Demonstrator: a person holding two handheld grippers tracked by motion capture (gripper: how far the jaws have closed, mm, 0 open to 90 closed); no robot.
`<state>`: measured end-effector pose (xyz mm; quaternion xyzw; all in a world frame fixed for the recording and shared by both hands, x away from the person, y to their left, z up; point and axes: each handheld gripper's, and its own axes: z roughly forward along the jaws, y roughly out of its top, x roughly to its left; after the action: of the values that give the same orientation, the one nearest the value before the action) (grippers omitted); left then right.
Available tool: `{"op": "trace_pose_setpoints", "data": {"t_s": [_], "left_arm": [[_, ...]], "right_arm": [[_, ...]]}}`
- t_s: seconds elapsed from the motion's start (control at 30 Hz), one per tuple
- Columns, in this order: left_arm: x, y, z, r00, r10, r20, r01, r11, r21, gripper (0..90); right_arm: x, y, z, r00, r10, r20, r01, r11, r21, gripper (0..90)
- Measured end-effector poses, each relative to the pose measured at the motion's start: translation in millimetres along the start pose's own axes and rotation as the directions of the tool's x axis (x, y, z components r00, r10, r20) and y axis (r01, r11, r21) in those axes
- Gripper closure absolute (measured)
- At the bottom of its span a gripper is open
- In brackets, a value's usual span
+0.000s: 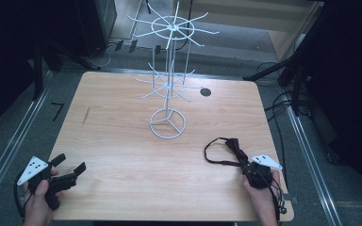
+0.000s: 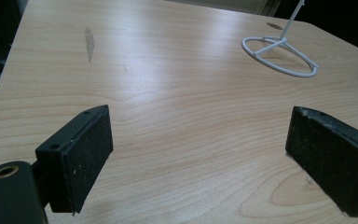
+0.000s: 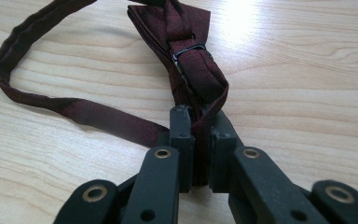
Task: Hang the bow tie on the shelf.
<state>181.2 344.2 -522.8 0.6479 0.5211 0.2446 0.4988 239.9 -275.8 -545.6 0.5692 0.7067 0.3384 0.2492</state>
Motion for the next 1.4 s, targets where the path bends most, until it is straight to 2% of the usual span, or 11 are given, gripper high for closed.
{"op": "trace_pose_setpoints", "data": {"t_s": [0.2,0.33,0.53,0.9,1.17,1.2,1.4], "left_arm": [[0.0,0.0,0.0,1.0,0.0,0.0,0.0,1.0,0.0,8.0],[-0.1,0.0,0.0,1.0,0.0,-0.001,0.0,1.0,0.0,7.9],[-0.2,0.0,0.0,1.0,0.001,-0.003,-0.001,1.0,0.001,7.9],[-0.3,0.1,0.1,1.0,0.002,-0.006,-0.002,1.0,0.004,8.0],[-0.2,0.1,0.1,1.0,-0.001,-0.003,0.002,1.0,0.002,8.0],[-0.1,0.1,0.1,1.0,-0.001,-0.003,0.001,1.0,0.001,8.0],[-0.3,0.1,0.0,1.0,-0.001,-0.005,0.001,1.0,0.001,8.0]], "right_arm": [[2.6,0.8,-5.1,0.9995,0.013,-0.028,-0.014,0.999,-0.035,85.0],[8.7,3.2,-11.2,0.9993,-0.001,-0.038,-0.001,0.997,-0.076,84.9],[14.6,6.6,-18.6,0.9985,-0.001,-0.056,-0.006,0.992,-0.123,85.0],[23.0,16.7,-26.9,0.9967,0.015,-0.08,-0.032,0.978,-0.206,84.9],[35.8,24.5,-30.6,0.9965,-0.014,-0.082,-0.007,0.968,-0.252,84.9],[37.8,26.9,-31.6,0.9962,-0.024,-0.083,0.0,0.963,-0.27,84.9],[44.9,33.1,-33.8,0.996,-0.038,-0.08,0.013,0.954,-0.299,84.8]]}}
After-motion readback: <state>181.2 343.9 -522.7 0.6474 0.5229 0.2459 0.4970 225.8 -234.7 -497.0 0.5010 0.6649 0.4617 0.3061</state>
